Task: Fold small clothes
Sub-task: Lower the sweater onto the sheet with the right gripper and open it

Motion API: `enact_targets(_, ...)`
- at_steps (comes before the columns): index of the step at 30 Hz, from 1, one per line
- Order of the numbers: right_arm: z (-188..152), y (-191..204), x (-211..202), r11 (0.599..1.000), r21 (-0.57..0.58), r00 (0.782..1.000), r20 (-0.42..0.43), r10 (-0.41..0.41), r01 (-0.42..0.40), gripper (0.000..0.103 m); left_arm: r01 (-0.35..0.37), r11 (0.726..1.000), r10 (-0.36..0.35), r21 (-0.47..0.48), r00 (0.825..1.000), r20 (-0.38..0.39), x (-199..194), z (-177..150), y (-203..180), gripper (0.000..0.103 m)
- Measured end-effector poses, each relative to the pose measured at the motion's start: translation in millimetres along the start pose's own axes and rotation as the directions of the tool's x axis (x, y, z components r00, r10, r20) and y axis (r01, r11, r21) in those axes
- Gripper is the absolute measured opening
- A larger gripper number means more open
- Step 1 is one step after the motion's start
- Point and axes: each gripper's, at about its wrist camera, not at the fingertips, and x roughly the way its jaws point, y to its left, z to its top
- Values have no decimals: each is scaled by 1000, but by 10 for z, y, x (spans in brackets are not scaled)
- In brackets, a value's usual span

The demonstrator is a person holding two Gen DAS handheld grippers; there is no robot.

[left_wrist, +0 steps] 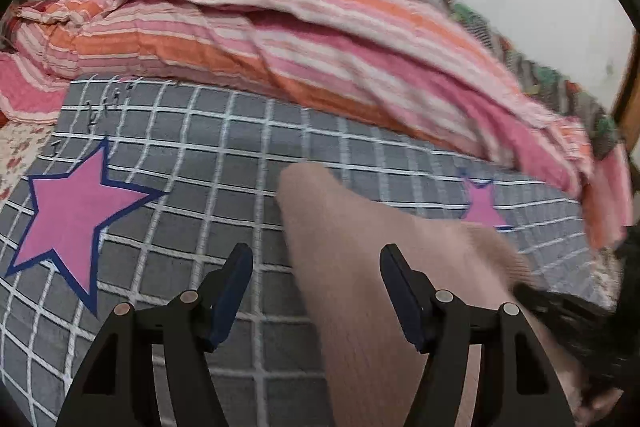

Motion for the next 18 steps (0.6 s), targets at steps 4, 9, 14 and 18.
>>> enact_targets(4, 15, -14, -134, 999, -4, 998, 43, 49, -48, 18, -57, 998, 56, -11, 998, -35, 234, -7, 63, 62)
enact_targets(9, -29, 36, 54, 999, -35, 1000, -12, -3, 3, 18, -41, 999, 39, -26, 998, -56, 289, -33, 94, 61)
enact_targets(14, -2, -114, -89, 998, 52, 1000, -12, 20, -19, 18, 51, 999, -52, -19, 997, -62, 101, -92, 48, 61)
enact_targets(18, -86, 82, -501, 995, 4, 992, 67, 103, -104, 21, 101, 995, -100, 6, 993, -59, -127, -248, -75, 61)
